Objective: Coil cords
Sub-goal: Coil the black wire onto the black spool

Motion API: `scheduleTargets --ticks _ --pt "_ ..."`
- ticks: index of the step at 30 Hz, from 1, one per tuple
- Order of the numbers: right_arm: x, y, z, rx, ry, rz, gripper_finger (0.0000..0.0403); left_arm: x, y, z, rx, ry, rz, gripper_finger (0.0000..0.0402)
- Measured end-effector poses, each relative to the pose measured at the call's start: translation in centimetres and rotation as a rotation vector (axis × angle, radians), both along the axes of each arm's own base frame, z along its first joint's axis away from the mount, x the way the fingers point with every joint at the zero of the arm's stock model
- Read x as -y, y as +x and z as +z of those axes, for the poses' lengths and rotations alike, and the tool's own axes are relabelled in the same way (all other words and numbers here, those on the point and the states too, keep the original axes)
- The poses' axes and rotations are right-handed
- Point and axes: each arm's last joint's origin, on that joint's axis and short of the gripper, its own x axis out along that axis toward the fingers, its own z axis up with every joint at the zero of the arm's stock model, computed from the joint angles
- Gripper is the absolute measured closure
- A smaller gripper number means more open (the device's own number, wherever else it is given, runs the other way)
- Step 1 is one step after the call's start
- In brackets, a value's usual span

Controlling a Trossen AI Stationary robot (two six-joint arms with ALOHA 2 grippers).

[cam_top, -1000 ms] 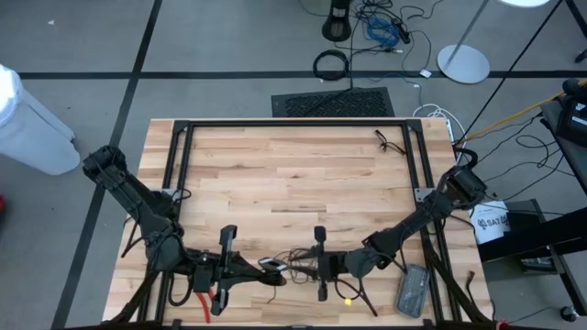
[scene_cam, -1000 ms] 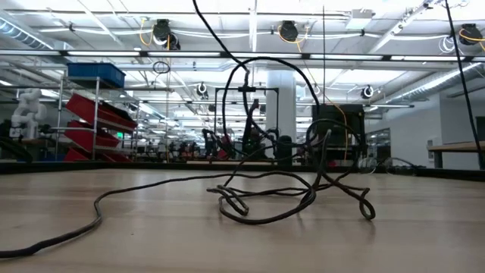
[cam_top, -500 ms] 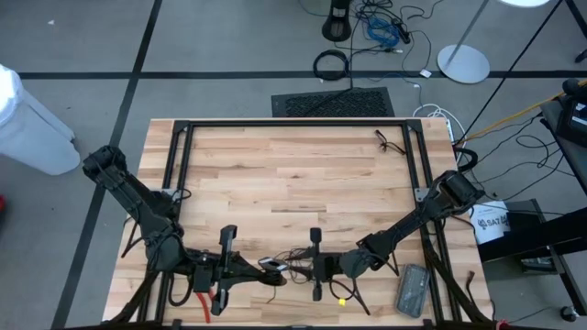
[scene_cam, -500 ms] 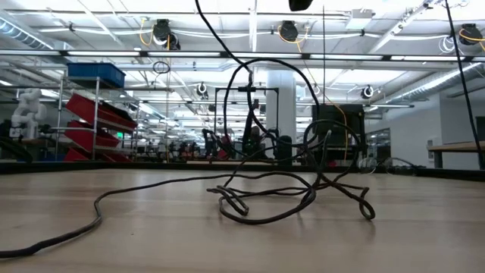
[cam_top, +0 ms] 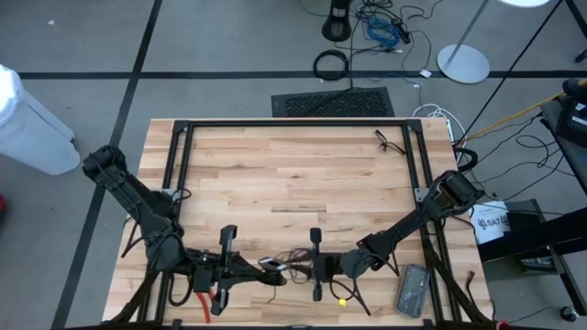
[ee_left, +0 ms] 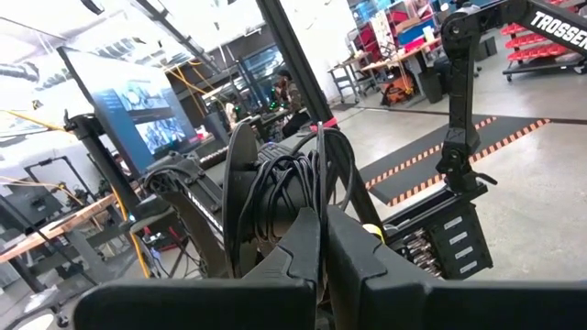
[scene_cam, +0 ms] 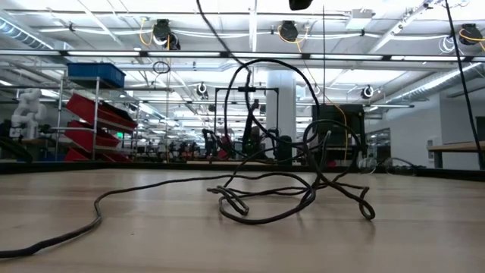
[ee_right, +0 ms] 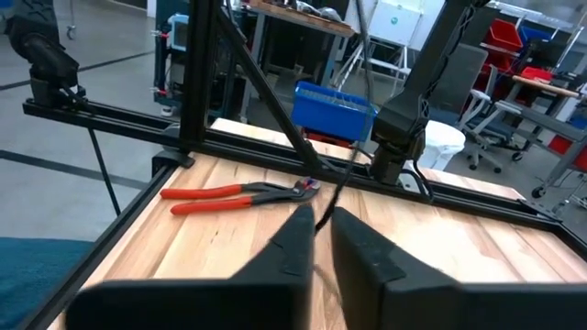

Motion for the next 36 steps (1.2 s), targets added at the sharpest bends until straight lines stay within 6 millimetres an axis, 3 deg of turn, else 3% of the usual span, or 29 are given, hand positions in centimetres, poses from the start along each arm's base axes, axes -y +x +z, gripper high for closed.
scheduleTargets --ticks 17,24,36 --pt "-0.5 0.2 0.1 -0.112 0.01 0.122 0.0402 0.2 -0.3 -0.1 -0.01 0.0 0.023 0.0393" --pt "-1.0 0.0 2.1 -0.244 0.011 0.142 0.0403 0.0 -0.2 -0.6 -0.055 0.02 0.118 0.0393" --pt "-4.4 -1.2 5.2 -0.338 -0.047 0.208 0.0403 0.6 -1.3 -0.2 -0.049 -0.007 0.078 0.0393"
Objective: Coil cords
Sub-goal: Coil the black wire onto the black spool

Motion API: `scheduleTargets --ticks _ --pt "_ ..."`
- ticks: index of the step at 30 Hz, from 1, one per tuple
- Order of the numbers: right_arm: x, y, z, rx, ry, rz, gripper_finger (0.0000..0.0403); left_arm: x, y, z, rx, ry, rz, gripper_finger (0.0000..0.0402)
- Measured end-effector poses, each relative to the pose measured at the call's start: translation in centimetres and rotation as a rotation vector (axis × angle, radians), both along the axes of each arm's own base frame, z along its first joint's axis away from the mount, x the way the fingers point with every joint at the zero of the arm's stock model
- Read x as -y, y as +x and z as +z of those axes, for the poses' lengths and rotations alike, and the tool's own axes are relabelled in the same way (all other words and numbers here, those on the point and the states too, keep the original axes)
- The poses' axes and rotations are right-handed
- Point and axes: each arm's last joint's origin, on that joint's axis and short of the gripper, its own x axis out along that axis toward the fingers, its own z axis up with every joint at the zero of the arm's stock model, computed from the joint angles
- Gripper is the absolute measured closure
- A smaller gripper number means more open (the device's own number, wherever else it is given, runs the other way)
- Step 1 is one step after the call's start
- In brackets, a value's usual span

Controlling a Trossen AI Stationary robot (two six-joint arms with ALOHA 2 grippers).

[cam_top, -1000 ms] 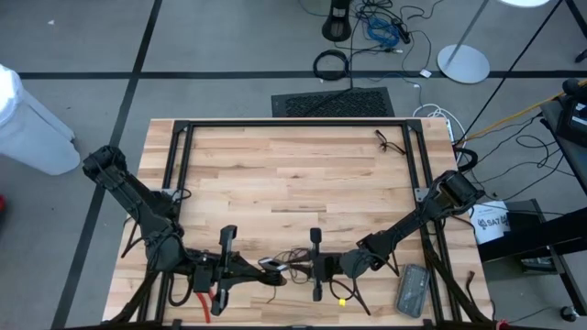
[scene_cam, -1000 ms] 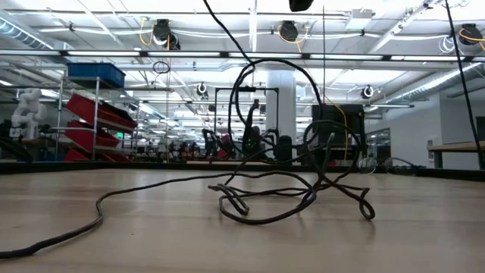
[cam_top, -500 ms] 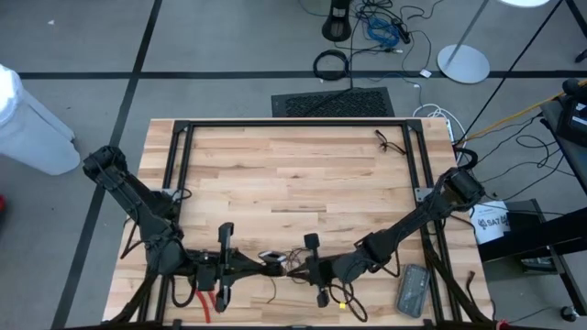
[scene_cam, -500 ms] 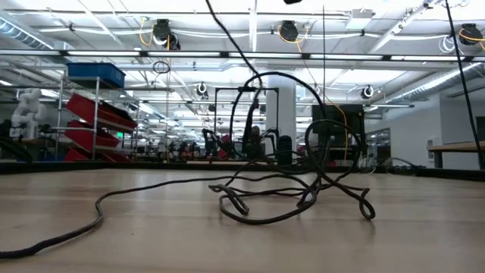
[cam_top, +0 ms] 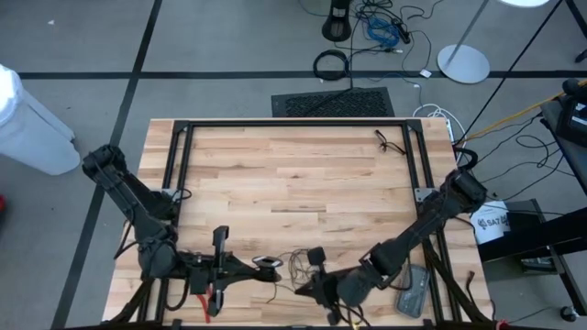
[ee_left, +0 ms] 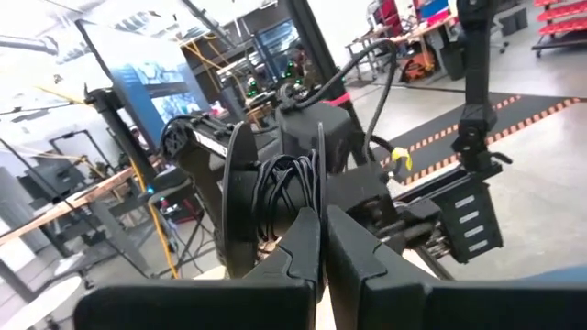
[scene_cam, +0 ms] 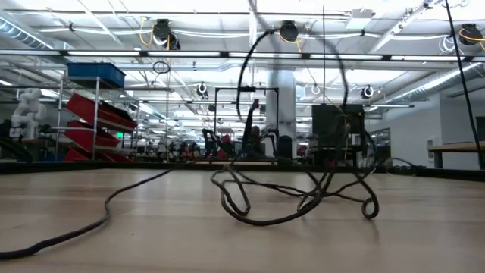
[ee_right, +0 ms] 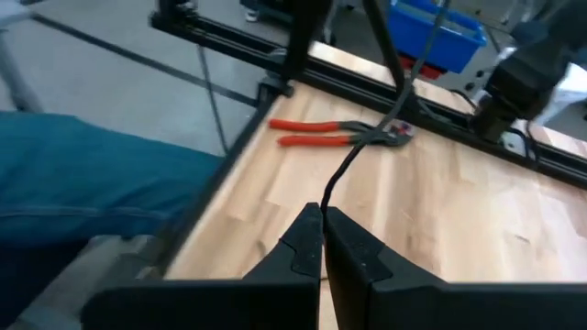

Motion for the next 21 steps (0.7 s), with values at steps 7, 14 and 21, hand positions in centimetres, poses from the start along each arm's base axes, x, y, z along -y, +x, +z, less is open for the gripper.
scheduleTargets --ticks 7,14,21 --pt "-2.2 -1.3 2.3 0.013 -0.054 -0.014 0.0403 -0.1 -0.6 0.0 -0.038 -0.012 -0.017 0.0393" --pt "-4.1 -3.1 4.3 0.068 -0.145 -0.054 0.0403 -0.1 -0.7 -0.5 -0.096 -0.001 -0.08 0.0393" --pt "-5.4 -4.2 6.7 0.132 -0.202 -0.06 0.0403 -0.2 -0.7 -0.9 -0.127 -0.007 -0.093 0.0393"
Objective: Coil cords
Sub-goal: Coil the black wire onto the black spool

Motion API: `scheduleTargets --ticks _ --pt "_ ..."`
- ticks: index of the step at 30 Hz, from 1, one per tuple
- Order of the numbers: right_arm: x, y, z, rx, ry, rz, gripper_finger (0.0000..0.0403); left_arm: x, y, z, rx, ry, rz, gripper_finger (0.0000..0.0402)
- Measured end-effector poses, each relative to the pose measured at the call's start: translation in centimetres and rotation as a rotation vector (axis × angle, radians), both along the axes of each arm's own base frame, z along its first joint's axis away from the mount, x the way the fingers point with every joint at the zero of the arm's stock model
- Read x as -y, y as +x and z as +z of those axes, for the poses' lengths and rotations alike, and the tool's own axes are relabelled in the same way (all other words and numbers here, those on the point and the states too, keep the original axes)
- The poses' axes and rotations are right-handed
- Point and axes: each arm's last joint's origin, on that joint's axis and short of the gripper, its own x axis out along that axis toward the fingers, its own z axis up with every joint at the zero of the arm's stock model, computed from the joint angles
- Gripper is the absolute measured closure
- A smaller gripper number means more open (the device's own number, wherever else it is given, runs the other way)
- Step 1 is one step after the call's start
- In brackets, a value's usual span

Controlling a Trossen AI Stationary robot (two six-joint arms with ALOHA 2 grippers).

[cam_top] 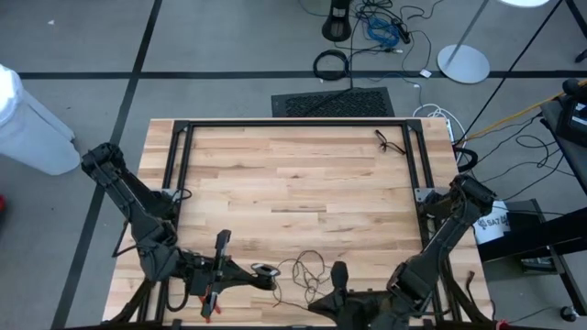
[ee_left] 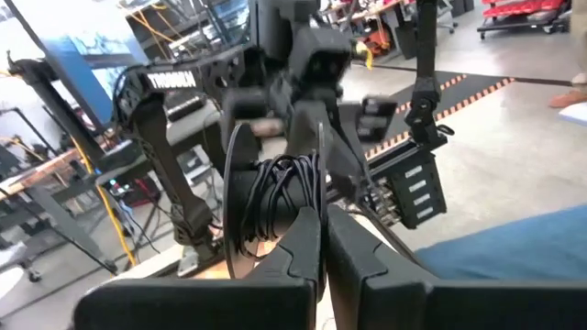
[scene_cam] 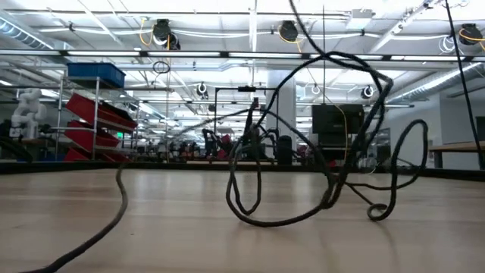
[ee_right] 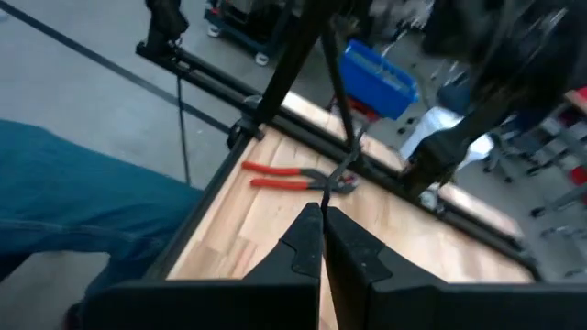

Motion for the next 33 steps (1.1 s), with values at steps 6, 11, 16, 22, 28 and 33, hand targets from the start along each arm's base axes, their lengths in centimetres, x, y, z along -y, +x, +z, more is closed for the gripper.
scheduleTargets --ticks 6,11,16,22,28,33 --pt "-0.6 -0.5 2.4 0.066 -0.051 0.002 0.0403 -0.3 0.5 -0.6 -0.067 -0.013 -0.064 0.0393" --pt "-0.6 -0.5 4.1 0.103 -0.069 0.017 0.0403 -0.9 1.0 -0.9 -0.107 -0.033 -0.091 0.0393" --pt "-0.5 -0.5 5.4 0.13 -0.087 0.026 0.0403 -1.3 1.4 -1.0 -0.113 -0.042 -0.088 0.0393" --pt "-0.5 -0.6 5.9 0.143 -0.101 0.035 0.0403 -1.6 1.7 -1.1 -0.135 -0.058 -0.099 0.0393" --pt "-0.1 -0.1 6.1 0.156 -0.137 0.031 0.0403 -1.5 1.7 -1.3 -0.157 -0.075 -0.121 0.0393" --pt "1.1 1.4 6.5 0.191 -0.169 0.014 0.0403 -1.6 1.7 -1.3 -0.159 -0.075 -0.124 0.0393"
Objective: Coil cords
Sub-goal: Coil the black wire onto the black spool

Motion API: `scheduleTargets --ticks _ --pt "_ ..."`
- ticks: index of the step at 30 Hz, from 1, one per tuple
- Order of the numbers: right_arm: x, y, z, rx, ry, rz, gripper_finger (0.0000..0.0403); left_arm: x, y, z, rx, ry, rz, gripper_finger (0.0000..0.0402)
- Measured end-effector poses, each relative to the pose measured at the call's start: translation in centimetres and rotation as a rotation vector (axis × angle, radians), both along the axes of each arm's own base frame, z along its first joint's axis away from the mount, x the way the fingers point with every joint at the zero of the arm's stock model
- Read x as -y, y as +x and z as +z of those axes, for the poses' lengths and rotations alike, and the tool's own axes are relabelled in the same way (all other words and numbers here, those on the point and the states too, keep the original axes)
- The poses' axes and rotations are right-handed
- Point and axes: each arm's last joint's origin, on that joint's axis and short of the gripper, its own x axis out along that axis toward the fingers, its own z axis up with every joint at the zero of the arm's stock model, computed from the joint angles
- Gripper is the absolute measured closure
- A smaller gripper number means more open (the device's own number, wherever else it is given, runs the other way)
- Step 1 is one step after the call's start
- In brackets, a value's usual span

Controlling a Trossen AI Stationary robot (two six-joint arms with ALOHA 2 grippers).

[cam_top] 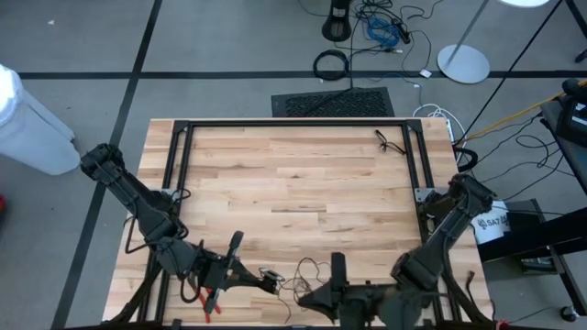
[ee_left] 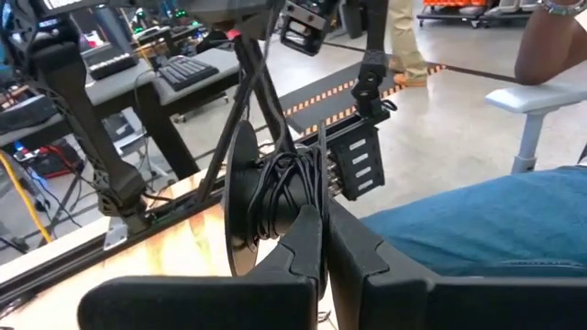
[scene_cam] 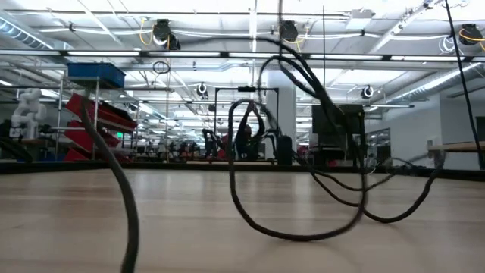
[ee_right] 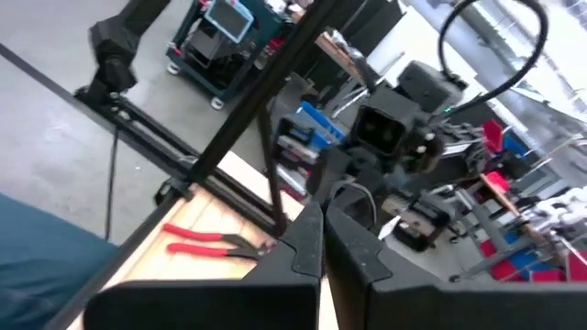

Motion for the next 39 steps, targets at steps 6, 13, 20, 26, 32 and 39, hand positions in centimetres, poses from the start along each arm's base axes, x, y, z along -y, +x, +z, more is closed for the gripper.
scheduleTargets --ticks 6,13,20,26,32,39 --pt "2.0 2.0 0.3 0.018 -0.01 0.02 0.0403 -0.3 0.3 0.0 -0.014 -0.013 -0.058 0.0393" --pt "4.1 3.9 0.4 0.022 0.01 0.081 0.0403 -0.6 0.8 -0.2 -0.042 -0.042 -0.117 0.0393" --pt "5.7 5.1 0.4 0.014 0.022 0.111 0.0403 -0.2 1.6 -1.1 -0.074 -0.035 -0.19 0.0393" --pt "6.8 5.9 0.3 0.003 0.05 0.125 0.0403 -0.3 1.9 -1.0 -0.057 -0.053 -0.226 0.0393" --pt "7.5 6.3 0.0 -0.037 0.089 0.143 0.0403 -0.1 1.9 -0.6 -0.012 -0.064 -0.28 0.0393" --pt "8.2 7.0 -0.5 -0.082 0.139 0.184 0.0403 0.3 1.7 0.1 0.055 -0.086 -0.347 0.0393"
